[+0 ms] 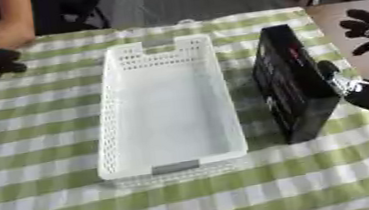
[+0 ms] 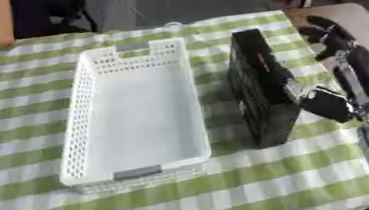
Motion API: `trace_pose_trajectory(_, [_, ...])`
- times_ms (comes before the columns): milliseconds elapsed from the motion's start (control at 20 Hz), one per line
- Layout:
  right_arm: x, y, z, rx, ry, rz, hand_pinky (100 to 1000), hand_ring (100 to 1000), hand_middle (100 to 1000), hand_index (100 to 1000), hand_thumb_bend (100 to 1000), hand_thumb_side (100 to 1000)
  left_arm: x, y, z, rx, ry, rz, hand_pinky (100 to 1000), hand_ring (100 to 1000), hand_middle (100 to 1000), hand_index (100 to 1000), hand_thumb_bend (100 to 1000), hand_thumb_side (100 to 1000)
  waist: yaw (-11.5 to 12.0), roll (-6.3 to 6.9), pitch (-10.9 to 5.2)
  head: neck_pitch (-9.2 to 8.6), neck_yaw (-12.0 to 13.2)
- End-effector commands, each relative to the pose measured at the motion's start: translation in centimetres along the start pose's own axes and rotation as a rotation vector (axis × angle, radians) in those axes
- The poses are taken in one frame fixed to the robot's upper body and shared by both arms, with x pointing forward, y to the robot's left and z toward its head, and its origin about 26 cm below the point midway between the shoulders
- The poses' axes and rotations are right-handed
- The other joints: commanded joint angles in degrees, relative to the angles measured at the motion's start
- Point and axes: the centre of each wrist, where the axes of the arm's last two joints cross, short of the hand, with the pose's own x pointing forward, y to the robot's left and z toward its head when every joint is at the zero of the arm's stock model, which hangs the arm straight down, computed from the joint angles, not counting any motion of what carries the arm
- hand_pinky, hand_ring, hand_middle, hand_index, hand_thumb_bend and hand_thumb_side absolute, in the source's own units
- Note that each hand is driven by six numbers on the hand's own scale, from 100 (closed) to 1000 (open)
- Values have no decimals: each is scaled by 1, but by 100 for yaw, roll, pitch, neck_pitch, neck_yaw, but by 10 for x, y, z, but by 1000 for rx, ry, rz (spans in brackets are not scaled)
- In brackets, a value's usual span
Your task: Pick up objects on the table and place them in the box.
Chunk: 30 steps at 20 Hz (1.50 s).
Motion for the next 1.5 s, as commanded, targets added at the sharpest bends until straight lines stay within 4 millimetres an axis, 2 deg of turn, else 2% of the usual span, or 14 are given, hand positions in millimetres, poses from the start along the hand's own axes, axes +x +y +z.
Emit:
trace_pose_trajectory(50, [4,-5,-3,2,-30,19,634,810,948,895,425,680,6,1,-5,-12,-26,-9,660,661,798,736,511,812,9,6,-49,4,-4])
trace_pose_trajectory(800, [16,-3,-8,40,-74,38,628,807,945,889,413,682,6,0,-5,-16,-27,-5,659,662,798,735,511,812,24,2,-57,4,-16])
trace_pose_trajectory(1500, [13,7,-5,97,-73,36,634,814,947,893,401,682,6,0,-6,-17,-28,-4,659,662,798,735,510,812,28,4,-54,4,-23])
